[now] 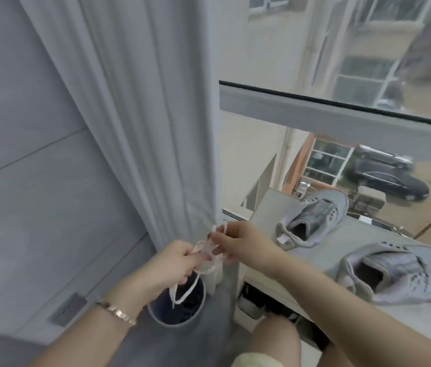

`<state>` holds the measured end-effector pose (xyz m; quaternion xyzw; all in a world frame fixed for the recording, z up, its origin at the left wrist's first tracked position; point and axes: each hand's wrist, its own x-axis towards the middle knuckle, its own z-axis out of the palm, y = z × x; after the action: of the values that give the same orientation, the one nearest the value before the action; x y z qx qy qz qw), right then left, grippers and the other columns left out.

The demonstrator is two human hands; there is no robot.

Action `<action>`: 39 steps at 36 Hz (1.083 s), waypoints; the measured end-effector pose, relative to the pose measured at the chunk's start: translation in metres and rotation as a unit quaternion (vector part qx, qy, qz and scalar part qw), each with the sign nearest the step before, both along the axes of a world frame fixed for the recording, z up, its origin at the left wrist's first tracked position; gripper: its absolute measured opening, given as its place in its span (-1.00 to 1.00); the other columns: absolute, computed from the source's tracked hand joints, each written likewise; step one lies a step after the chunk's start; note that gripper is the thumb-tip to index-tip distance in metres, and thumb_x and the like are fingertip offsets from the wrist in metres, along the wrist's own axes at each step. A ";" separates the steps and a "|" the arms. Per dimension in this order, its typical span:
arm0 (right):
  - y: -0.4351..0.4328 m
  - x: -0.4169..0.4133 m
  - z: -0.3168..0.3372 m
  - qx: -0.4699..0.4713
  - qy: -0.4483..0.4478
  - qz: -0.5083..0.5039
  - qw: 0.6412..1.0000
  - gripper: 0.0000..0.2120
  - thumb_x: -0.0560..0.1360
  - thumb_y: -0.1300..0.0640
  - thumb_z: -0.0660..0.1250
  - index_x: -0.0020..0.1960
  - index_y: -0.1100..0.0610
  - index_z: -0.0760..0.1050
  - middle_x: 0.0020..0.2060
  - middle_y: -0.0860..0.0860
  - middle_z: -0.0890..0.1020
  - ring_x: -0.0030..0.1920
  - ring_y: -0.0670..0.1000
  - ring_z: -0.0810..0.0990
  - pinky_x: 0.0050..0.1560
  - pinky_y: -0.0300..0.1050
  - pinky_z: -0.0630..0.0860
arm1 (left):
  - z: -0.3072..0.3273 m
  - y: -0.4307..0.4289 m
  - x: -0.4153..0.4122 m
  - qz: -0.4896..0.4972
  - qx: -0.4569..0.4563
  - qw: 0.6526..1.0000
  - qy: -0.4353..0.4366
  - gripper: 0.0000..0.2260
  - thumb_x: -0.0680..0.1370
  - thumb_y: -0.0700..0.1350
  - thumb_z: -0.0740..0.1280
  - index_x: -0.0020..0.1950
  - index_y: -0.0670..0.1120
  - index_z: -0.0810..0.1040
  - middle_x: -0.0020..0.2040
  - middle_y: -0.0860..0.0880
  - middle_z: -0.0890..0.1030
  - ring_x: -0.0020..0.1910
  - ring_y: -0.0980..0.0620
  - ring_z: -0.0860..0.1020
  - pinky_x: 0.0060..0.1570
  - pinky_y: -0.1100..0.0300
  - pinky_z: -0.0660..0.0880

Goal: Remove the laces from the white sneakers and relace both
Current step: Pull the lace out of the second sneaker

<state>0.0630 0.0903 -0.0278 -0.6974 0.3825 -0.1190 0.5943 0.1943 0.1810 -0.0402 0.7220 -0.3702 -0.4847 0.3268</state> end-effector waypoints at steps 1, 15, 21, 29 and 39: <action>0.001 0.006 -0.004 -0.005 0.018 0.011 1.000 -0.80 0.54 0.12 0.28 -0.12 0.25 0.54 -0.33 0.03 0.56 -0.27 -0.01 0.57 -0.11 -0.13 0.58 | -0.009 0.004 0.011 0.012 0.007 0.998 -0.065 -0.72 0.57 -0.07 0.29 -0.32 -0.12 0.46 -0.51 0.04 0.33 -0.58 0.15 0.23 -0.52 0.30 0.19; 0.007 0.016 -0.040 -0.056 0.141 0.055 0.987 -0.89 0.49 0.13 0.24 -0.13 0.02 0.53 -0.38 -0.13 0.53 -0.34 -0.12 0.49 -0.16 -0.19 0.51 | -0.096 -0.013 0.084 0.183 0.046 0.973 -0.134 -0.64 0.56 -0.22 0.25 -0.45 -0.14 0.44 -0.48 -0.05 0.48 -0.46 0.01 0.42 -0.38 0.23 0.34; 0.005 0.001 -0.041 -0.088 0.166 0.074 0.979 -0.83 0.50 0.14 0.22 -0.01 0.07 0.57 -0.20 -0.07 0.57 -0.16 -0.07 0.53 -0.08 -0.25 0.44 | -0.111 -0.017 0.094 0.112 0.124 0.984 -0.060 -0.64 0.53 -0.16 0.35 0.32 -0.14 0.43 0.08 -0.13 0.58 -0.05 -0.07 0.56 -0.07 0.10 0.50; 0.001 -0.014 -0.032 -0.126 0.170 0.071 0.975 -0.86 0.53 0.14 0.22 -0.02 0.05 0.56 -0.05 -0.01 0.61 -0.06 -0.07 0.53 -0.02 -0.24 0.41 | -0.103 -0.021 0.088 0.150 0.080 0.976 -0.138 -0.72 0.55 -0.27 0.25 0.26 -0.23 0.49 -0.01 -0.16 0.61 -0.03 -0.10 0.56 -0.01 0.15 0.47; -0.008 -0.081 0.041 -0.290 0.108 0.018 0.951 -0.83 0.54 0.13 0.23 0.08 0.04 0.55 -0.18 -0.16 0.55 -0.13 -0.16 0.54 -0.04 -0.31 0.47 | 0.018 -0.057 -0.050 0.008 -0.274 0.944 -0.184 -0.78 0.56 -0.18 0.26 -0.11 0.17 0.52 -0.15 0.24 0.59 -0.15 0.33 0.54 -0.23 0.53 0.41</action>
<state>-0.0177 0.0823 0.0132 -0.8551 0.3811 -0.1377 0.3235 0.1440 0.1241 -0.0222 0.6836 -0.5371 -0.2207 0.4422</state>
